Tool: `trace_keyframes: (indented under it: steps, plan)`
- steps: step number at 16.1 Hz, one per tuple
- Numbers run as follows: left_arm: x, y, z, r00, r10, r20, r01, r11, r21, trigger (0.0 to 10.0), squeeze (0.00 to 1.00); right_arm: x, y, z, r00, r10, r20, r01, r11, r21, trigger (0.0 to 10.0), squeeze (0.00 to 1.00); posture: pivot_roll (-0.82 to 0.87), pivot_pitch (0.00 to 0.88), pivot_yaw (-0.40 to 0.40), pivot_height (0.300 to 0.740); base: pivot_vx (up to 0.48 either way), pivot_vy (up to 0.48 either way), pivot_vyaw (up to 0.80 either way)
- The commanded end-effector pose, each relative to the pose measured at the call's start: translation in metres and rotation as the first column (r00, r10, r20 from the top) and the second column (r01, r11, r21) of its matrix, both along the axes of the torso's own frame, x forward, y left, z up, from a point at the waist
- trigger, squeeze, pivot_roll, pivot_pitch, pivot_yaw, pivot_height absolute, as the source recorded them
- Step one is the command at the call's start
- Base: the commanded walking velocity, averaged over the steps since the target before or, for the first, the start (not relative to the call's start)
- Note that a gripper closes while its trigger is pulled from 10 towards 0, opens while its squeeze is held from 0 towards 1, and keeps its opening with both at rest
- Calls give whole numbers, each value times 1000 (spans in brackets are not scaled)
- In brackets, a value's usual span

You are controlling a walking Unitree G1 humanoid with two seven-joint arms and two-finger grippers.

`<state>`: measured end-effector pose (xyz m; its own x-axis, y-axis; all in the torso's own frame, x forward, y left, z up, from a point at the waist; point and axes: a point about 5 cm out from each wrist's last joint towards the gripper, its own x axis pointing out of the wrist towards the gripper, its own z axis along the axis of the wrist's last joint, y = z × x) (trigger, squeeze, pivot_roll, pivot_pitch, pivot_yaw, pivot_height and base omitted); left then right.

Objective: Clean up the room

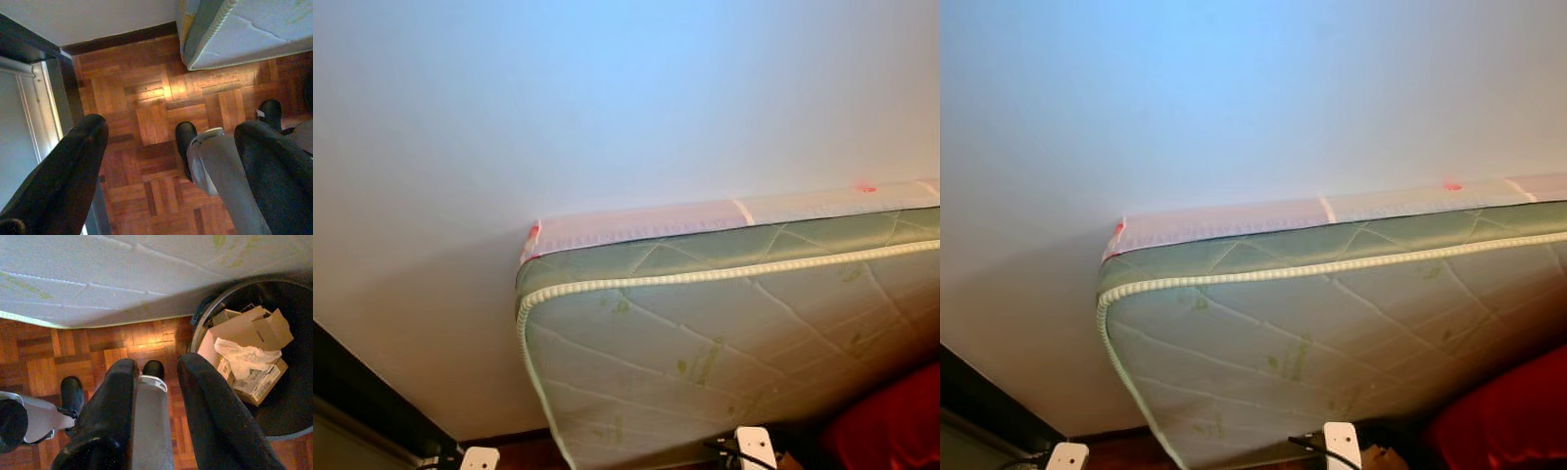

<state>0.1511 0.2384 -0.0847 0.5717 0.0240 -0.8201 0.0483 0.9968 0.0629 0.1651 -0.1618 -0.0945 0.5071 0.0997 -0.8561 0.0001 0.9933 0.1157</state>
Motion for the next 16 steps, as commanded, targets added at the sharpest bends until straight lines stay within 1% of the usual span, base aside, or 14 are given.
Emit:
trace_keyframes:
  steps: [1, 16]
  plan:
    - [-5, 0, -2, 1000, 11, -10, -11, 1000, -6, 10000, 0, -1, -1, -1, 1000, -3, -9, 3, 1000, -3, 10000, 0, 52, 0, -22, 740, -251, 0, 0]
    - [-5, 0, -2, 1000, 9, -9, -9, 1000, -10, 10000, 0, -2, -2, -1, 1000, -4, -10, 4, 1000, -10, 10000, 0, 52, 0, -23, 740, -249, 0, 0]
